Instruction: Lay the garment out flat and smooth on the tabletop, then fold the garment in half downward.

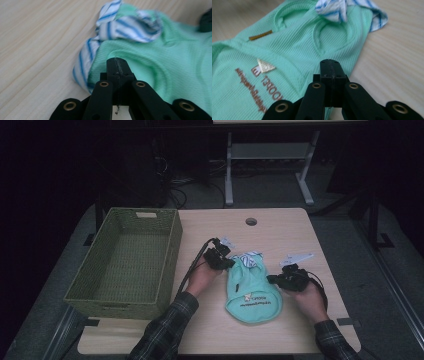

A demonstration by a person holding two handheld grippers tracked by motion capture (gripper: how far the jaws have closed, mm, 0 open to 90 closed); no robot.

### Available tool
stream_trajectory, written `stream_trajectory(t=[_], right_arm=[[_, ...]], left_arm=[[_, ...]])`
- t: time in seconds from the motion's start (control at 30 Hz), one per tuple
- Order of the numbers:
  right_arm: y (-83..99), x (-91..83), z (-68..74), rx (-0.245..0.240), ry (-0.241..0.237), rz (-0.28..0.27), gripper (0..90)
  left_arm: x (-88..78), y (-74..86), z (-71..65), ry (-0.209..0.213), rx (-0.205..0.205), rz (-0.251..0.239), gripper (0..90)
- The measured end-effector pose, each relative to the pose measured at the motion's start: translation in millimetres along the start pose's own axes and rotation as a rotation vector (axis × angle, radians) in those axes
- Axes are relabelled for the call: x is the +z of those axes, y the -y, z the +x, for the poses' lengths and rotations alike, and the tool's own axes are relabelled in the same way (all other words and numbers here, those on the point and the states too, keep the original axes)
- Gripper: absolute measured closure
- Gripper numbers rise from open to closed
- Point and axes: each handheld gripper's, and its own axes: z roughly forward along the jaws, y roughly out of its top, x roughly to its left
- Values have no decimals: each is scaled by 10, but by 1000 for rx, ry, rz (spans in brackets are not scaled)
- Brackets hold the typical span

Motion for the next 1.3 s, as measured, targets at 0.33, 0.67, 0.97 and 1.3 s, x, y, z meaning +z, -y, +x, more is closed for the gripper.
stream_trajectory(t=[0.33,0.67,0.97,1.3], right_arm=[[122,39,32,-17,4,57,898],[109,45,1,-25,8,59,898],[89,57,-16,-22,11,61,898],[91,58,-28,-29,3,59,898]], left_arm=[[107,87,53,-24,5,33,897],[-64,268,-87,-7,-33,62,897],[-215,445,-306,25,-9,79,897],[-322,595,-514,82,2,74,897]])
